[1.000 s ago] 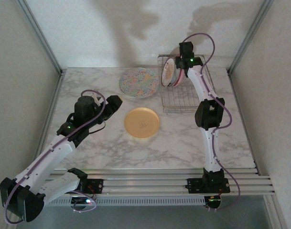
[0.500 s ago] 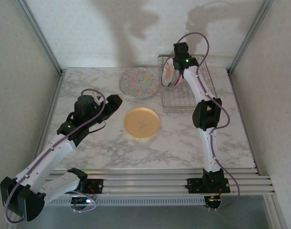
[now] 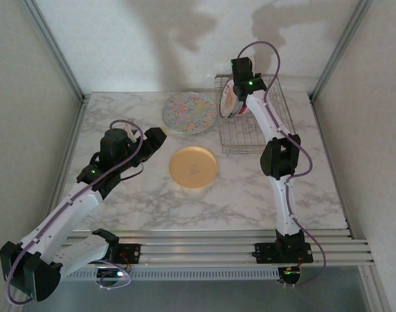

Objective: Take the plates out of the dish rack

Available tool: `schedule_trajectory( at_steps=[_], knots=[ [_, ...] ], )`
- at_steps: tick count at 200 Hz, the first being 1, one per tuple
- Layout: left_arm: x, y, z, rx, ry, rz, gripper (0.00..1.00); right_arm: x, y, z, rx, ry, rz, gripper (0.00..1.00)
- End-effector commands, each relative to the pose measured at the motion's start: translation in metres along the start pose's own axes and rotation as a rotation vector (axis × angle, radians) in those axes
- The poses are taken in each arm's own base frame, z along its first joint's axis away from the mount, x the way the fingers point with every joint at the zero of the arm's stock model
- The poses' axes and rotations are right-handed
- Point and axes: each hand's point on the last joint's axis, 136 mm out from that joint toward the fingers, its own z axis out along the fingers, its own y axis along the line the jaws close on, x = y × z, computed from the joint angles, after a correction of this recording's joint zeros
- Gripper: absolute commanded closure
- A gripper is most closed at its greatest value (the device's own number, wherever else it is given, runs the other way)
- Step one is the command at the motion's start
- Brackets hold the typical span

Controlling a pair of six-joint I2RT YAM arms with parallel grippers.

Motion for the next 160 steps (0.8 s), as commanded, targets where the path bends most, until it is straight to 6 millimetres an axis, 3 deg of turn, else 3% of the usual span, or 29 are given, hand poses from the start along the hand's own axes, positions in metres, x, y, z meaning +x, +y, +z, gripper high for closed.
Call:
schedule_trajectory(
  at_steps=[1,160],
  knots=[
    [-0.010,-0.018,-0.005,0.047,-0.018,0.008,0.24,-0.048,-0.040,-0.042,0.056,-0.129,0.087,1.00],
    [-0.011,-0.025,-0.010,0.066,-0.021,0.006,0.24,-0.060,-0.081,-0.067,0.204,-0.165,-0.022,1.00]
  ],
)
